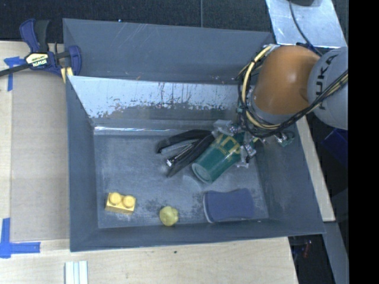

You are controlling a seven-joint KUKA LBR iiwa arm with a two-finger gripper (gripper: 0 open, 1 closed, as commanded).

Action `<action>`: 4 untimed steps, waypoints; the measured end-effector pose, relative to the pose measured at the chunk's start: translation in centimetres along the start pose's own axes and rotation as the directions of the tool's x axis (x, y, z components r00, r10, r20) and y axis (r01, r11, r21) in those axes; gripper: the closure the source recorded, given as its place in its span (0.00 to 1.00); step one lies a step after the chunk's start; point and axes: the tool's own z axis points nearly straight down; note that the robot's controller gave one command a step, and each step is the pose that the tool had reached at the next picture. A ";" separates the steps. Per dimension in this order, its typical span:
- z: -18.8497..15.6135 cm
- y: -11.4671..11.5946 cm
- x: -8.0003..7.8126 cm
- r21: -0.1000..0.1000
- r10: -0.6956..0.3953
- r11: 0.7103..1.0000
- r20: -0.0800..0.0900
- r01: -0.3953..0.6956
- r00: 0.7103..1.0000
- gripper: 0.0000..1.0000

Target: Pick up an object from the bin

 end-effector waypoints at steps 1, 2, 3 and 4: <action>0.7 1.8 -0.6 0.008 0.069 0.998 0.008 -0.069 0.998 1.00; 0.7 4.8 -3.0 0.030 -0.047 0.999 0.031 0.046 0.998 1.00; 1.3 3.4 -1.3 0.010 -0.042 0.999 0.014 0.042 0.999 1.00; 1.6 7.1 -4.8 0.030 -0.060 0.998 0.033 0.059 0.998 1.00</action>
Offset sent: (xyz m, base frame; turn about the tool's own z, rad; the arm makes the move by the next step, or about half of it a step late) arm -0.0139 0.0759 -0.0257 -0.0829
